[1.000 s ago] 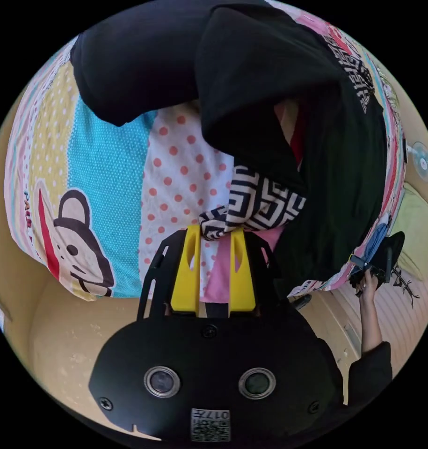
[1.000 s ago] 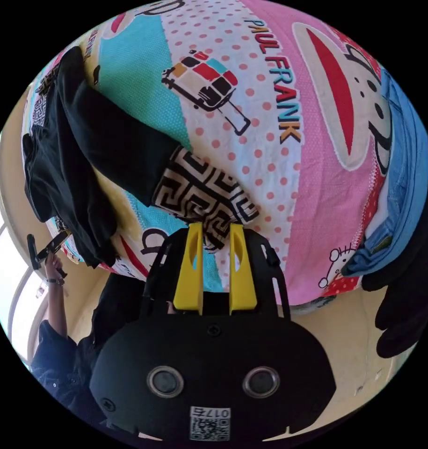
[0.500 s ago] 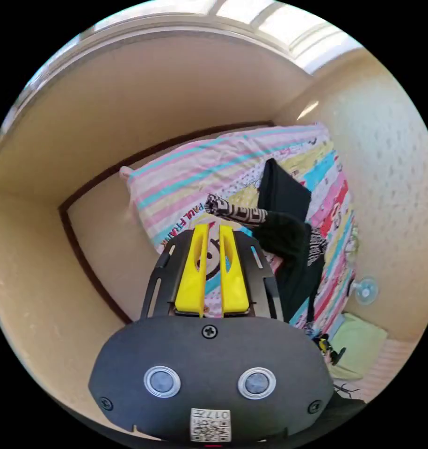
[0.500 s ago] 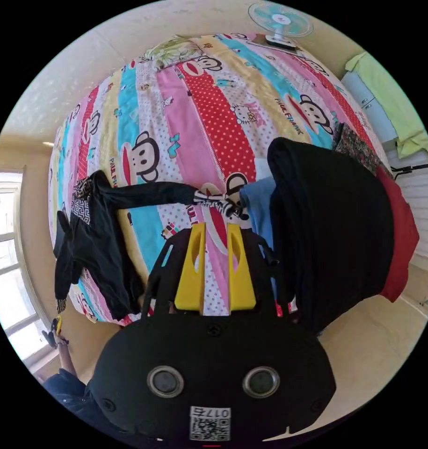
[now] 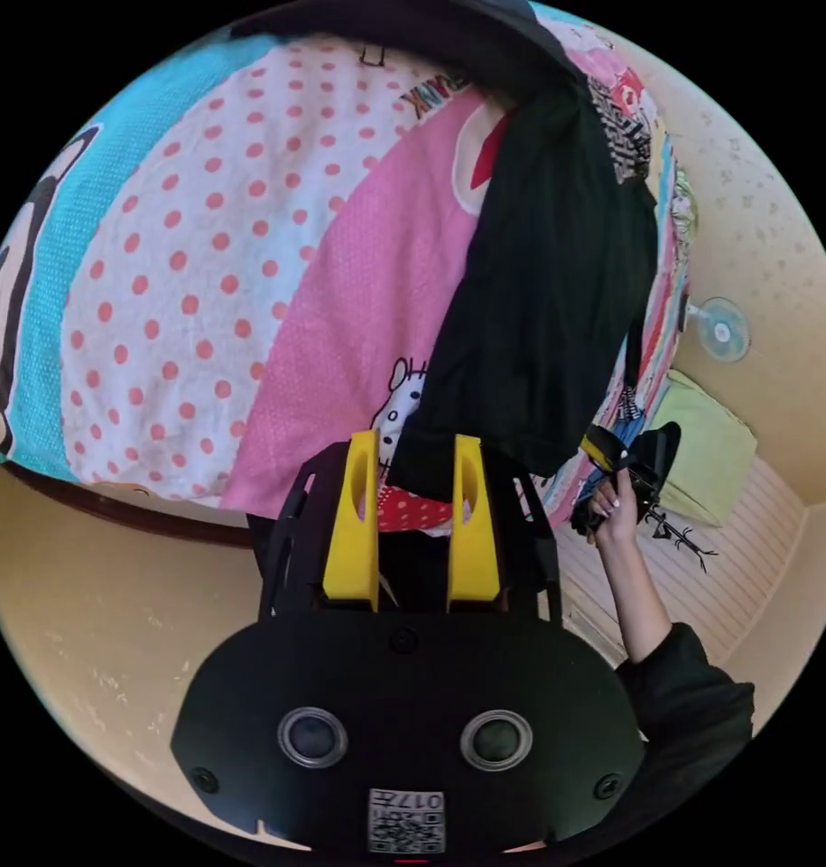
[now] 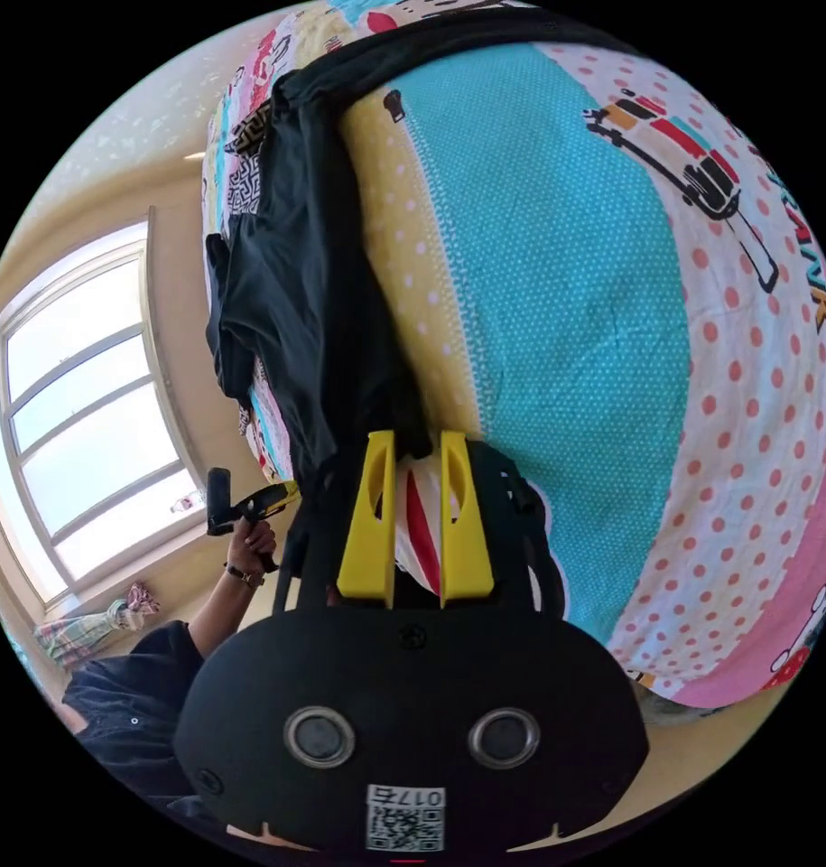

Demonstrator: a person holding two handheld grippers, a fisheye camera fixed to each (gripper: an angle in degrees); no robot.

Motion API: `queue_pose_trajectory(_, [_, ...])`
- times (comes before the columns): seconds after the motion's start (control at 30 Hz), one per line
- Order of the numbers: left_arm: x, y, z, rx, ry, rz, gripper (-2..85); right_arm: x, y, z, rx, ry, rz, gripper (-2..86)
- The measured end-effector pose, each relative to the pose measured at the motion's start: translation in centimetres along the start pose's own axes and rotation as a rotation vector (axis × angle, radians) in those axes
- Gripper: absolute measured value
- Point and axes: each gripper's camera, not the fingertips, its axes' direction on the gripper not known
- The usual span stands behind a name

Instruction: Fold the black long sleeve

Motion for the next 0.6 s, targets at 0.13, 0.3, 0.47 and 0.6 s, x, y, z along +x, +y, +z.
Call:
queue_pose_trajectory(0.13, [-0.9,-1.0,-1.0,-0.087,0.061,0.0,2.8,-0.7,1.4,-2.5,-0.013,-0.043,-0.078,2.6])
queue_pose_trajectory(0.3, [-2.2,0.9,-6.2,-0.096,0.245,0.126,0.6,-1.5,5.2,-11.5,0.014,-0.18,-0.158,1.5])
queue_pose_trajectory(0.47, [-2.8,5.7,-13.3,-0.01,0.298,0.219,-0.6,-2.9,10.5,-19.3,-0.03,-0.065,-0.161,1.3])
queue_pose_trajectory(0.6, [-3.5,8.3,-13.4,0.008,0.263,0.208,-0.7,-2.9,15.8,-21.7,-0.082,0.002,-0.147,1.3])
